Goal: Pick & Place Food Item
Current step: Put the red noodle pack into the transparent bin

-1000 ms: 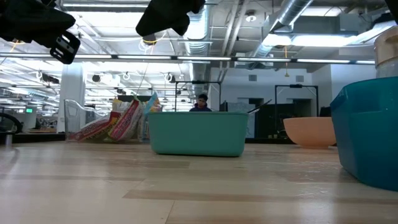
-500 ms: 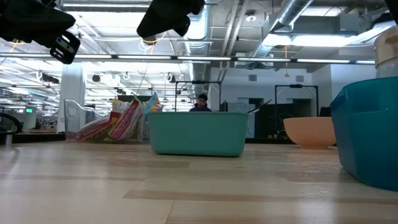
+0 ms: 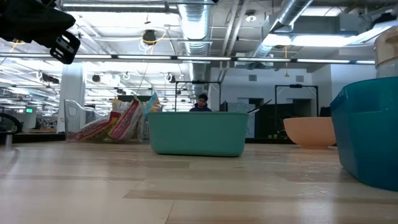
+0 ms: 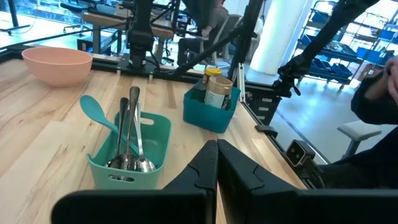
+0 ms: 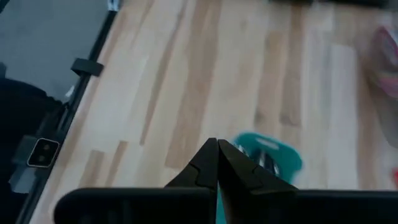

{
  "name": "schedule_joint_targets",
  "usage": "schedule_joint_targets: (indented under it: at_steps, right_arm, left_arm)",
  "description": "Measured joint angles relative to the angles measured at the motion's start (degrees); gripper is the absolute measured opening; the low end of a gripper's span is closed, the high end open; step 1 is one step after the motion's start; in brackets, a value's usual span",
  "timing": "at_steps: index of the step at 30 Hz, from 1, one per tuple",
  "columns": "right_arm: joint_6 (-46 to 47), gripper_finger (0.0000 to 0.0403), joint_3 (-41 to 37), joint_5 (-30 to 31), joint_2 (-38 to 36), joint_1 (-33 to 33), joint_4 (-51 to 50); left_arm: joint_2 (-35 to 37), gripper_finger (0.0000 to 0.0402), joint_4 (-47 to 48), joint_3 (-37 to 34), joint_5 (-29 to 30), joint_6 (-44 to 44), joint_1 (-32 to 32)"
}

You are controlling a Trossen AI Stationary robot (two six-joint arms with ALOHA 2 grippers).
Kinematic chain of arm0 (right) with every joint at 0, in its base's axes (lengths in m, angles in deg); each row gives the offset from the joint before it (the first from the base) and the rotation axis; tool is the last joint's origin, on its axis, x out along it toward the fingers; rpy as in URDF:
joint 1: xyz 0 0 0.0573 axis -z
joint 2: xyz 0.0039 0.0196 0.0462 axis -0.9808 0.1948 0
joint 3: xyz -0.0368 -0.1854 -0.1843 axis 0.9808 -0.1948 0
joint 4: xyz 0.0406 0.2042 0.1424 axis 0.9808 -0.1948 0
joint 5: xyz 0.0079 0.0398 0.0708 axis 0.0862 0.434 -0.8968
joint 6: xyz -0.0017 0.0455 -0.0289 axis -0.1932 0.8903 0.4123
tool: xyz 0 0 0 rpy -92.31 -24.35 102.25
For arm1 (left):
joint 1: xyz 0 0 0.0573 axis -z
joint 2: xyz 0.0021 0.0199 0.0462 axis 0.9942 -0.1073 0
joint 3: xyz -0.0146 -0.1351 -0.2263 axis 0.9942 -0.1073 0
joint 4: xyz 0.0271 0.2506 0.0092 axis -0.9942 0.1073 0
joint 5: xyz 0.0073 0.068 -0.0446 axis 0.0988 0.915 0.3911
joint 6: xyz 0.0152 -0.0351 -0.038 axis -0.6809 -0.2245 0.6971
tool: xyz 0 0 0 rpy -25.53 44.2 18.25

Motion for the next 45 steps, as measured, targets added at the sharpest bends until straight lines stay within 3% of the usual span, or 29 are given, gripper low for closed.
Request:
schedule_joint_targets:
  at_steps: [9,16,20,29,36,45]
  right_arm:
    - [1.2,0.0000,-0.1,0.2,-6.6,1.4,-5.3]
    - [1.9,0.0000,-3.0,-1.2,-12.0,1.3,3.9]
    - [0.3,0.0000,-12.4,-7.7,-16.8,0.9,15.8]
    - [1.6,0.0000,-37.5,-9.3,-29.3,3.7,36.9]
    - [4.0,0.0000,-53.8,-11.8,-38.8,6.1,48.1]
    - [9.8,0.0000,-67.0,-11.8,-51.3,7.3,55.3]
  left_arm:
    - [0.0,0.0000,0.0,0.0,0.0,0.0,0.0]
    - [0.0,0.0000,0.0,0.0,0.0,0.0,0.0]
    - [0.0,0.0000,0.0,0.0,0.0,0.0,0.0]
    - [0.0,0.0000,-0.1,0.0,0.0,0.0,0.0]
    - [0.0,0.0000,-0.5,0.0,0.0,0.0,0.0]
    - [0.0,0.0000,-0.7,0.0,0.0,0.0,0.0]
